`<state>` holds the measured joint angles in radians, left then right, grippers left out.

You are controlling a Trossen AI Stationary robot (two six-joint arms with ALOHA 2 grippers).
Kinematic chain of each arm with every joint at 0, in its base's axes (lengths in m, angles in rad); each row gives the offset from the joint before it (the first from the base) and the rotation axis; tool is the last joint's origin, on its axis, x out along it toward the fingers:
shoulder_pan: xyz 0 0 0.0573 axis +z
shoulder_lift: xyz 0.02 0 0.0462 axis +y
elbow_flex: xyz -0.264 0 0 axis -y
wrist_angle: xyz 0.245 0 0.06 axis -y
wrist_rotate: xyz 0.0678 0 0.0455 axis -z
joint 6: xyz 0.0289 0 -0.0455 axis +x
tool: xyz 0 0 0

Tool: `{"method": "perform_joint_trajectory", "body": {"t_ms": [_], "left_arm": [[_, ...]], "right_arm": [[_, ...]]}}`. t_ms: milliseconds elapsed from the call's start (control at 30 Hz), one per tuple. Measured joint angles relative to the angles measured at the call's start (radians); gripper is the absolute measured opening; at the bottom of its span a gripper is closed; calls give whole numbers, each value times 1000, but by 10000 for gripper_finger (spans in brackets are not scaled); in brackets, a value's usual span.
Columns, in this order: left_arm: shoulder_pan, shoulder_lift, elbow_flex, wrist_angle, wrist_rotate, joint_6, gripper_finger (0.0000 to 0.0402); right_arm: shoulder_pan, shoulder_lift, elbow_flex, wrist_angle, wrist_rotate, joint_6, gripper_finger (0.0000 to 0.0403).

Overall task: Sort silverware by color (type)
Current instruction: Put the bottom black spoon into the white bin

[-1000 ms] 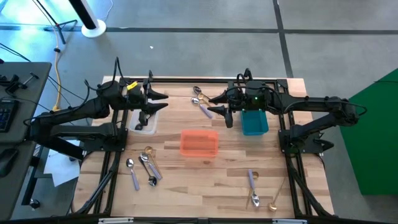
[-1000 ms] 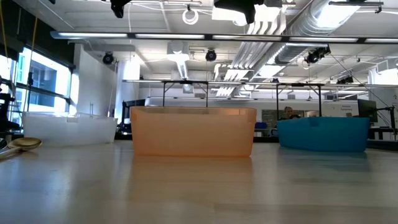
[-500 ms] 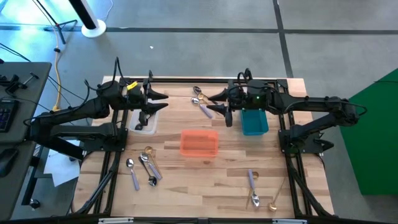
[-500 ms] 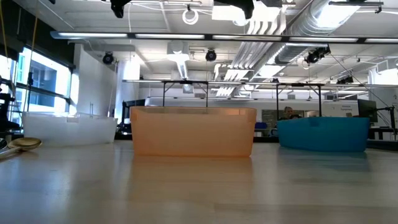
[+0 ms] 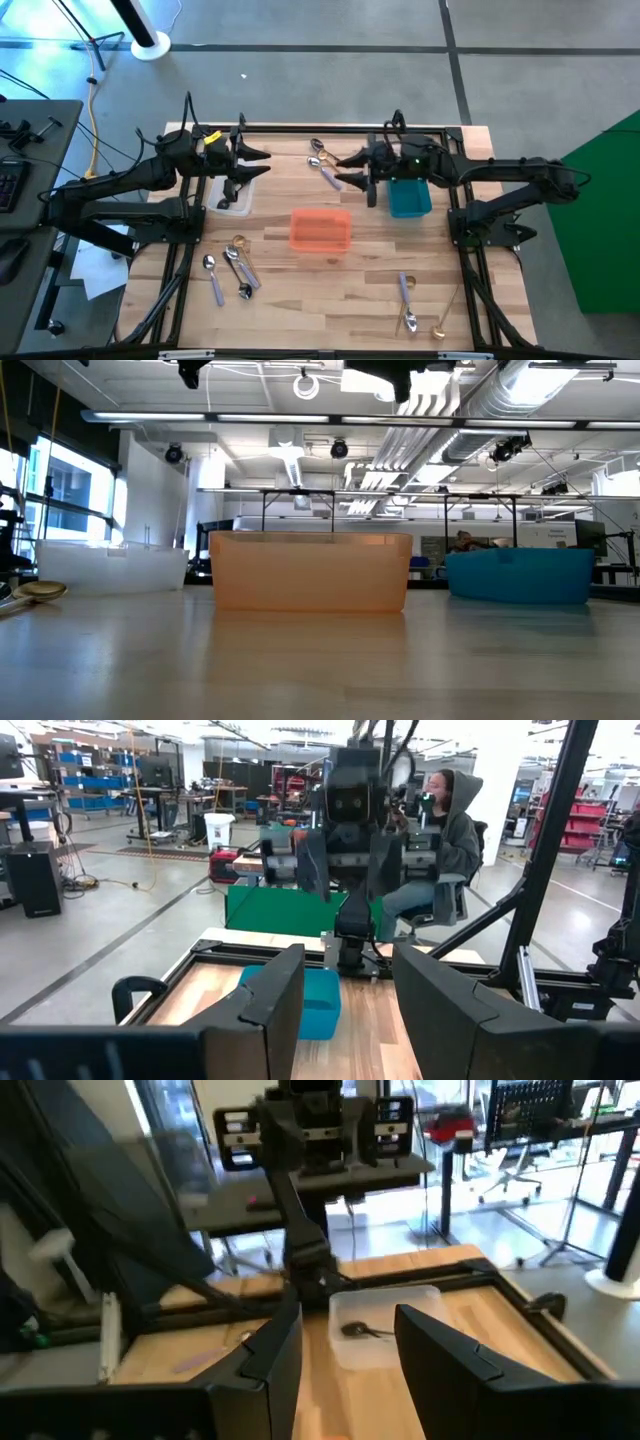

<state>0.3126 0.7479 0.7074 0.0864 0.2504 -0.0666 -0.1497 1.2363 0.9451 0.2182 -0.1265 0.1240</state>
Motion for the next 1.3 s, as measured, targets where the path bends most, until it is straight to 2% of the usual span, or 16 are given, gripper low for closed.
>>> {"method": "perform_joint_trajectory", "body": {"t_ms": [100,200,533,1167,1300], "left_arm": [[0,0,0,-4,0,0,145],[0,0,0,-3,0,0,145],[0,0,0,-6,0,0,145],[0,0,0,-12,0,-36,145],[-3,1,36,-147,-1,-4,145]], "right_arm": [[-1,-45,-108,176,30,33,146],[-1,-83,-137,228,49,27,146],[-1,-97,-45,-14,41,-103,146],[-1,-97,-43,-16,29,-102,146],[-1,-97,-43,-15,29,-99,146]]}}
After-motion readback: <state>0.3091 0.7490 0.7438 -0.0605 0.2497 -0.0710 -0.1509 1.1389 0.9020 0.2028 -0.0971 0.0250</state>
